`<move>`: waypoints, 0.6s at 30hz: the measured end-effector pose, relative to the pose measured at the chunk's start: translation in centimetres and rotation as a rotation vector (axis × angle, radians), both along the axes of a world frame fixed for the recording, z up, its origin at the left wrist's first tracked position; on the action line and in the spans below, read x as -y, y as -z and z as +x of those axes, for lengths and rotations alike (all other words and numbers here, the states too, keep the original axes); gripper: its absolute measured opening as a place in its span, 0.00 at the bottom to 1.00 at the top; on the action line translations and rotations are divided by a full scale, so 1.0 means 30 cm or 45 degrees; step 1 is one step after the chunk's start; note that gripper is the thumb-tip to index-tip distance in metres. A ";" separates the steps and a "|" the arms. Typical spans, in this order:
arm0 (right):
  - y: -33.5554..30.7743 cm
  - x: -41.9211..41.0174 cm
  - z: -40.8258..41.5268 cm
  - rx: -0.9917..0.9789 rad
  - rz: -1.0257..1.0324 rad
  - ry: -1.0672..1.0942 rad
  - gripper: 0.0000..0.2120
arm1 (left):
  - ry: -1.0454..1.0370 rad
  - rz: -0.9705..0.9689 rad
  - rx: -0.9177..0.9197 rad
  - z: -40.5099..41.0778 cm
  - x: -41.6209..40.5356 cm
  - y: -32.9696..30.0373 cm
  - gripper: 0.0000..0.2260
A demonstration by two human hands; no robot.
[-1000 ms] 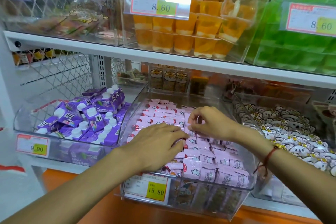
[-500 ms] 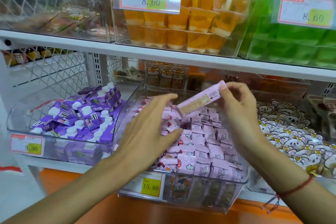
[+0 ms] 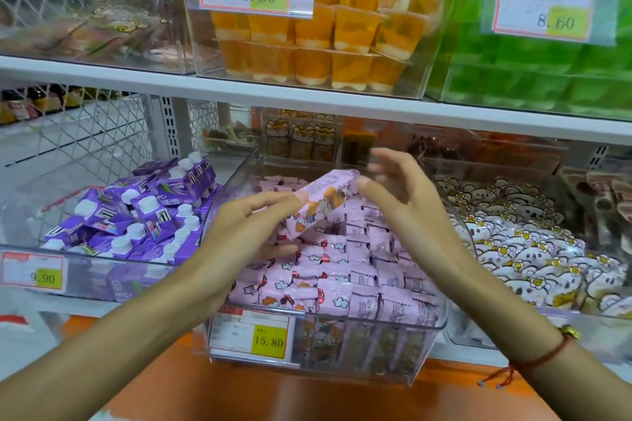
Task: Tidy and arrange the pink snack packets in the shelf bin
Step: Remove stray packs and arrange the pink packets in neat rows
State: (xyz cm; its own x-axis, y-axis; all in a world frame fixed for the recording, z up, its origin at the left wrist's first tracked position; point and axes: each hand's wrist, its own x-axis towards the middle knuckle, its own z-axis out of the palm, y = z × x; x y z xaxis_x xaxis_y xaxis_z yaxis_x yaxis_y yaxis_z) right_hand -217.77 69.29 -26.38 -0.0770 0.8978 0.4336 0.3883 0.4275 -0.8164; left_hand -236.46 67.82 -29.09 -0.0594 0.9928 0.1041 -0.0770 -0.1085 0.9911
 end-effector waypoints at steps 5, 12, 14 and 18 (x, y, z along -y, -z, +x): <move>0.015 0.023 -0.027 0.899 0.506 -0.245 0.24 | 0.027 0.042 -0.048 0.024 0.015 -0.002 0.07; 0.016 -0.052 -0.005 0.447 0.373 0.113 0.15 | -0.051 0.372 -0.797 -0.001 -0.003 0.028 0.13; 0.023 -0.088 0.003 0.131 0.157 0.186 0.15 | -0.028 0.501 -1.370 -0.017 -0.019 0.052 0.16; 0.076 -0.122 -0.011 0.091 0.024 0.216 0.20 | 0.176 0.528 -1.825 -0.025 -0.055 0.094 0.20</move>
